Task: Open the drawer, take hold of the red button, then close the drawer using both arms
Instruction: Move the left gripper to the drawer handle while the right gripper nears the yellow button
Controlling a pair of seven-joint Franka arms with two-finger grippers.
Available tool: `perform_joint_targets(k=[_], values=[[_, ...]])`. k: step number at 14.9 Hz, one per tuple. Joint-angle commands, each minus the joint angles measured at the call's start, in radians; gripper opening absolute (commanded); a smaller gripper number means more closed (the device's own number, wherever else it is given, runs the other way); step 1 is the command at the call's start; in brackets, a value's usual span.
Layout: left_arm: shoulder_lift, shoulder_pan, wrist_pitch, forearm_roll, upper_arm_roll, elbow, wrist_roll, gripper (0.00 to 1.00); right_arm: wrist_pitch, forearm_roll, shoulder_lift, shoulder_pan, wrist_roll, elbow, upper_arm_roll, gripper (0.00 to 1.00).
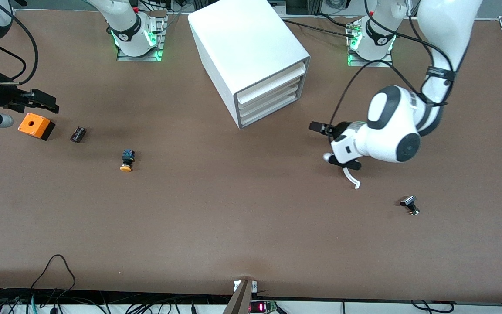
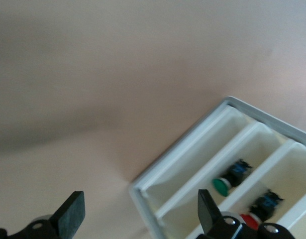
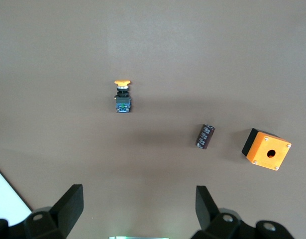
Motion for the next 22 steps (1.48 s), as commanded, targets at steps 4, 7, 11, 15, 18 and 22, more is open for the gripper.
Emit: perform_joint_targets(k=[4, 7, 11, 15, 18, 22], values=[[-0.062, 0.003, 0.220, -0.121, -0.126, -0.215, 0.012, 1.00, 0.078, 0.077, 0.049, 0.001, 0.013, -0.012, 0.018, 1.00], [-0.068, 0.001, 0.245, -0.132, -0.186, -0.242, 0.007, 1.00, 0.139, 0.102, 0.094, 0.002, 0.012, -0.003, 0.018, 1.00], [-0.097, 0.004, 0.240, -0.158, -0.198, -0.254, 0.004, 1.00, 0.180, 0.103, 0.178, 0.050, 0.012, 0.060, 0.019, 1.00], [-0.102, 0.004, 0.251, -0.240, -0.246, -0.294, 0.003, 1.00, 0.225, 0.103, 0.229, 0.101, 0.012, 0.101, 0.019, 1.00], [-0.100, 0.003, 0.266, -0.240, -0.250, -0.312, 0.010, 0.99, 0.242, 0.103, 0.252, 0.142, 0.012, 0.130, 0.021, 1.00], [-0.096, 0.003, 0.300, -0.240, -0.250, -0.338, 0.017, 0.66, 0.268, 0.105, 0.283, 0.174, 0.012, 0.150, 0.024, 1.00]])
